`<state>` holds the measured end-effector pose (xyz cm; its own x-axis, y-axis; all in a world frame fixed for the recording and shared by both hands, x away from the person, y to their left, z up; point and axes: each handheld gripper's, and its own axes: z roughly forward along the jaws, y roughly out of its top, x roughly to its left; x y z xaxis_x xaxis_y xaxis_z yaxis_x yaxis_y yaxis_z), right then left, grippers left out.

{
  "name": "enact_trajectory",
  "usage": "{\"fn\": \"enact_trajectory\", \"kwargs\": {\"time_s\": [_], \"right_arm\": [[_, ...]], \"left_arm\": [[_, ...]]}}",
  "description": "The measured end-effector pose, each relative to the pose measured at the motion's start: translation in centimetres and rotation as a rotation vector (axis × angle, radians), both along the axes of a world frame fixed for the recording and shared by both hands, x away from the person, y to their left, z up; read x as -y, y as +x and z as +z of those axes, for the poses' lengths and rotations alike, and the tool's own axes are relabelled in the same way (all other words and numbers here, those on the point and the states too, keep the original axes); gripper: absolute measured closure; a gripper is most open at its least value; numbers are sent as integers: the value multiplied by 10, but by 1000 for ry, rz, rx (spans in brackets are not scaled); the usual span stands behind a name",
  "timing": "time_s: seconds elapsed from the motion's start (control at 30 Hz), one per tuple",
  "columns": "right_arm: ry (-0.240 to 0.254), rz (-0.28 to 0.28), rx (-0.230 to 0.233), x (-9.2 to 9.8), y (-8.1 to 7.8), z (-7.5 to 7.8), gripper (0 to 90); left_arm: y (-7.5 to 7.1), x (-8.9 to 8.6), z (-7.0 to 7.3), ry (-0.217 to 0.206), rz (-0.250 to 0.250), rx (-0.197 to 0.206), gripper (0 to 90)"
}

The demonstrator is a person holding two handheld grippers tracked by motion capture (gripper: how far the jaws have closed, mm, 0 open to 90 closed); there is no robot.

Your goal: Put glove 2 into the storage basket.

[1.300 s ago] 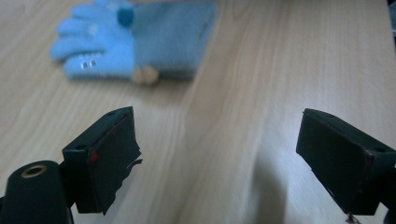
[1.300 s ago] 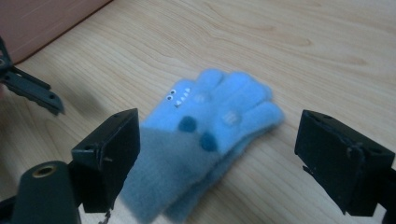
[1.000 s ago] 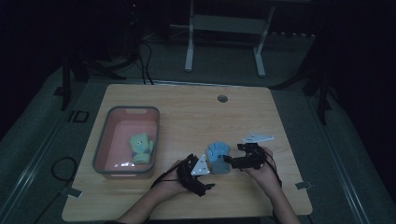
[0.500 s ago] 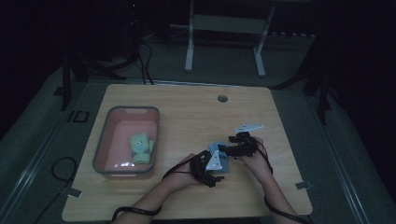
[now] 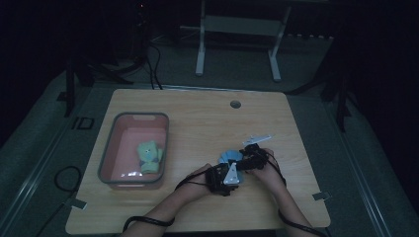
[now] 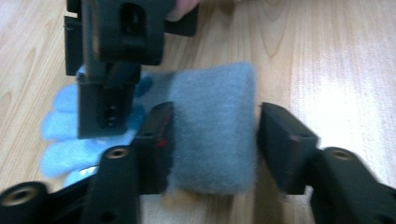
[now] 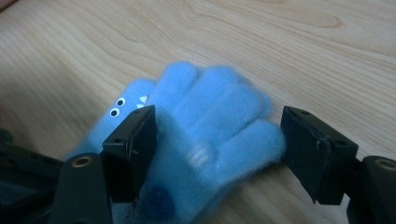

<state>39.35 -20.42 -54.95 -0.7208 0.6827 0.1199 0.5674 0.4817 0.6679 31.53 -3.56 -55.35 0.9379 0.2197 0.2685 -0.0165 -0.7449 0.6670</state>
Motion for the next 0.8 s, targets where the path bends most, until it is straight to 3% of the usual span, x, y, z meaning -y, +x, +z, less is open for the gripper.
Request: {"fn": "enact_trajectory", "kwargs": {"time_s": [0.1,0.37,0.5,0.57,0.73,0.8], "right_arm": [[-14,23,9,-1,-1,0,291],[-26,87,19,-4,1,0,360],[0,124,-9,-7,0,1,593],[23,121,-50,-8,1,1,689],[90,74,-113,-7,2,1,762],[101,64,-117,-7,2,3,770]], "left_arm": [[2,-1,0,-3,4,-15,588],[5,-3,1,0,7,-37,687],[6,-4,3,1,8,-41,724],[6,-4,4,-1,11,-49,737],[7,-7,10,14,11,-70,759],[7,-9,14,29,7,-68,762]]}}
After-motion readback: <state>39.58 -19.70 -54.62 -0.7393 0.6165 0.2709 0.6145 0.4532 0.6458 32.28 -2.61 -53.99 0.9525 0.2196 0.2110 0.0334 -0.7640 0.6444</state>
